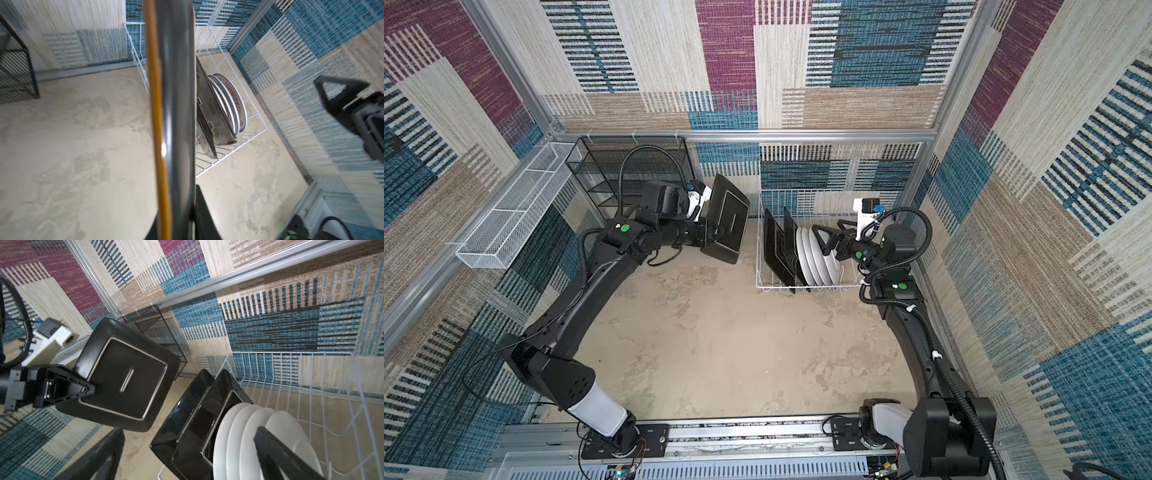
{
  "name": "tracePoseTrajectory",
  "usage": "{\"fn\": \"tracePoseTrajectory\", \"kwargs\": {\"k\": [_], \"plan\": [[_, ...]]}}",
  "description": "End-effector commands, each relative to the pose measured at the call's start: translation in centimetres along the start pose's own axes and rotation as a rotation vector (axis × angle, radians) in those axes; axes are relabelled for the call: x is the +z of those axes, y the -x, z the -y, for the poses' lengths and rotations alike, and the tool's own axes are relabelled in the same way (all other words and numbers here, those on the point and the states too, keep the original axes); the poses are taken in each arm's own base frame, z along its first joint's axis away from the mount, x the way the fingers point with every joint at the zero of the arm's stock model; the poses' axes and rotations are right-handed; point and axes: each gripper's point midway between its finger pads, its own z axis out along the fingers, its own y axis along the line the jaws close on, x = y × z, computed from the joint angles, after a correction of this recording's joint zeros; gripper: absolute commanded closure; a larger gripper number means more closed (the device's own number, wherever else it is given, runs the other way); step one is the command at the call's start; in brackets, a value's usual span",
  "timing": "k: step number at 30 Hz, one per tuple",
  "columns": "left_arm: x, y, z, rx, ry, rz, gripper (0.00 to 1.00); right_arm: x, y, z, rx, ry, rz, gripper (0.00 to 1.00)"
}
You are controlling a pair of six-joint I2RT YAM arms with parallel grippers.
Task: Unload the plates from the dish rack
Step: Pick up a plate from the dish rack.
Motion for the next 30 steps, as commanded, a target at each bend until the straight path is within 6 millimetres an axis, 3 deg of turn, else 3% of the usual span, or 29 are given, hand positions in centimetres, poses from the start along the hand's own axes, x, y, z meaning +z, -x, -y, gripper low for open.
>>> {"fn": "tracePoseTrajectory", "kwargs": {"k": [1,7,16,21,30], "plan": [[-2.0,3.8,-0.3,0.271,0.088,0.195,1.00,0.7,1.0,-1.6,0.121,0.091,-0.047,0.00],[-4.1,3.6,-0.9,0.494,0.215,0.334,1.00,1.9,2.8,-1.9,0.235,0.122,-0.064,0.00],[-5.9,2.9,-0.1,0.756,0.354,0.483,1.00,4.5,1.5,-3.0,0.363,0.198,-0.159,0.00],[-4.8,1.8,1.1,0.909,0.371,0.456,1.00,6.0,0.9,-4.5,0.370,0.241,-0.205,0.01],[-2.2,-0.2,3.0,1.190,0.480,0.439,1.00,8.1,-0.2,-4.6,0.409,0.229,-0.283,0.10]]}}
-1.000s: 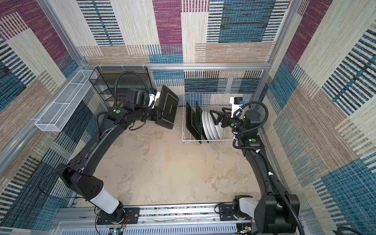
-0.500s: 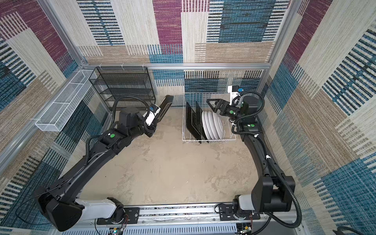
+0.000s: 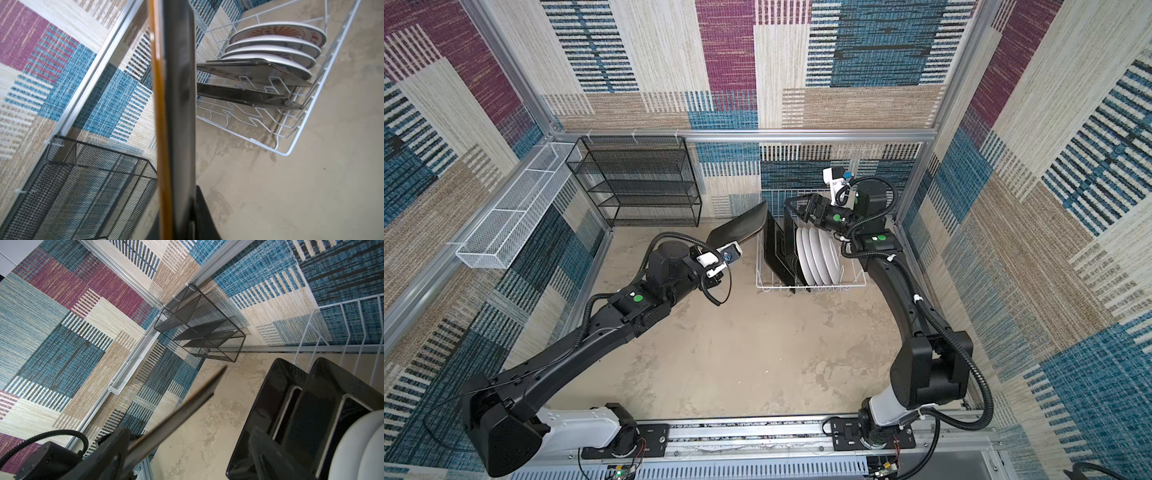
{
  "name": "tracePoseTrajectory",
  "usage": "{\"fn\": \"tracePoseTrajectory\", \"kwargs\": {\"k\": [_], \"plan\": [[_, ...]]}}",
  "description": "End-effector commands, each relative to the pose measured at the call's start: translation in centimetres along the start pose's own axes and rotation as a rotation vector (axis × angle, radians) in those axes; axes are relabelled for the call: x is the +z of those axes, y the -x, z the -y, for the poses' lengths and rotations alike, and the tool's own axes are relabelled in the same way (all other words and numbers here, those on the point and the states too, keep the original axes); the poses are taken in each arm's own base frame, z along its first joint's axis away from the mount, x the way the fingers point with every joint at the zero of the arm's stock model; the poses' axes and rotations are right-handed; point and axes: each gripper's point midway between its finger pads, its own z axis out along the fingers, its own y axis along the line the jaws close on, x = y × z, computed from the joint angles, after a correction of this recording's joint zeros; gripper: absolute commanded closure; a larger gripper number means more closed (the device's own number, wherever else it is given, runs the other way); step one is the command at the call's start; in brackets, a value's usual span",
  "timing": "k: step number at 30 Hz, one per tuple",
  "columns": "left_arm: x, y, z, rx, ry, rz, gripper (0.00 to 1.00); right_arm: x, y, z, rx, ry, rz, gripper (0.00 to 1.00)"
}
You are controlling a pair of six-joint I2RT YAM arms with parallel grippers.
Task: Unload the plates from the dish rack
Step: Pick up a plate from the dish rack.
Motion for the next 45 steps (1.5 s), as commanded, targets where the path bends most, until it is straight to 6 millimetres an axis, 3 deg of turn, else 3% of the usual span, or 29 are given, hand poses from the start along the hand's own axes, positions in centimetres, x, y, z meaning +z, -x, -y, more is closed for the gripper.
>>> {"fn": "tracePoseTrajectory", "kwargs": {"k": [1,11,21,23,32,37,45], "plan": [[-0.7,3.4,-4.6,0.087,0.244,0.114,1.00,0.8,-0.9,0.5,0.037,-0.009,-0.050,0.12],[-1.0,4.9,-3.9,0.209,0.374,0.178,1.00,3.1,-3.4,2.6,0.104,-0.053,-0.160,0.22],[-0.8,4.9,-3.2,0.309,0.412,0.170,1.00,4.6,-5.3,3.0,0.148,-0.022,-0.245,0.33],[-0.7,4.9,-3.1,0.317,0.420,0.169,1.00,4.8,-4.8,2.4,0.133,-0.013,-0.241,0.36],[-0.3,4.8,-2.9,0.341,0.443,0.167,1.00,5.4,-6.0,2.8,0.164,-0.020,-0.276,0.48],[0.0,4.6,-2.7,0.353,0.441,0.158,1.00,5.7,-6.5,3.0,0.184,-0.021,-0.294,0.56],[0.9,4.1,-2.3,0.384,0.447,0.124,1.00,5.8,-6.6,2.7,0.191,-0.006,-0.305,0.79]]}}
